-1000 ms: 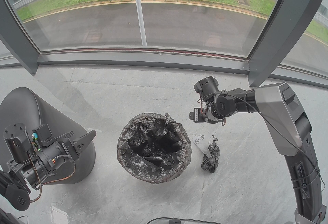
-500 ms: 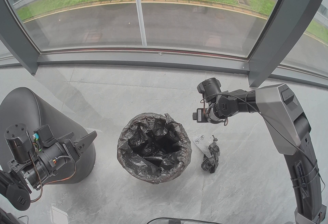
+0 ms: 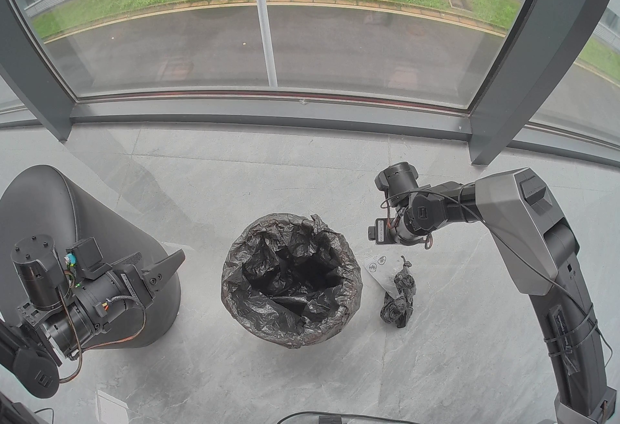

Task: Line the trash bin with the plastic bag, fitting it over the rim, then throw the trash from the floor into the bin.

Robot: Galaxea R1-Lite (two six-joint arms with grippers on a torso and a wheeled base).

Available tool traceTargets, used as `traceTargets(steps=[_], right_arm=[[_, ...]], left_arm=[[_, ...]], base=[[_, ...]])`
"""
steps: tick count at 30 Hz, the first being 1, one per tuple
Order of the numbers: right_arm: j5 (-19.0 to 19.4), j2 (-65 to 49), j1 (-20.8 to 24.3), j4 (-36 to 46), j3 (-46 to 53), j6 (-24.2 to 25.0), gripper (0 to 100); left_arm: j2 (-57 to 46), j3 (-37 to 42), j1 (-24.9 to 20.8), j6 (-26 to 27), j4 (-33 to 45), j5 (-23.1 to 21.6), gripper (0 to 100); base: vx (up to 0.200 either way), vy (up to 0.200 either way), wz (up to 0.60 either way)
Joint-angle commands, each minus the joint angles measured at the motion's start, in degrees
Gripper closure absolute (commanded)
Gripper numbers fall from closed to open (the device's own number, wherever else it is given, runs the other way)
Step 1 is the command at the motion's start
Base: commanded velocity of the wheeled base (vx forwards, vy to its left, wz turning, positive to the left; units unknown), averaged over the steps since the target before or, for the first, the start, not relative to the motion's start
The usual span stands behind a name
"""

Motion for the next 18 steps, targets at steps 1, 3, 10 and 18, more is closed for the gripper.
traceTargets(steps=[1, 3, 10, 18], right_arm=[[-0.01, 1.19, 0.17, -0.05, 0.01, -0.13, 0], [-0.01, 1.63, 0.17, -0.05, 0.01, -0.21, 0], [-0.01, 2.95, 0.17, 1.18, 0.01, -1.27, 0], [-0.1, 5.76, 0.17, 5.31, 0.01, -1.36, 0]], left_arm=[[0.28, 0.0, -0.02, -0.03, -0.04, 0.0, 0], [0.37, 0.0, -0.02, -0.03, -0.04, 0.0, 0], [0.37, 0.0, -0.02, -0.03, -0.04, 0.0, 0], [0.63, 0.0, -0.02, -0.03, -0.04, 0.0, 0]], base=[[0.0, 0.0, 0.0], [0.0, 0.0, 0.0], [0.0, 0.0, 0.0], [0.0, 0.0, 0.0]])
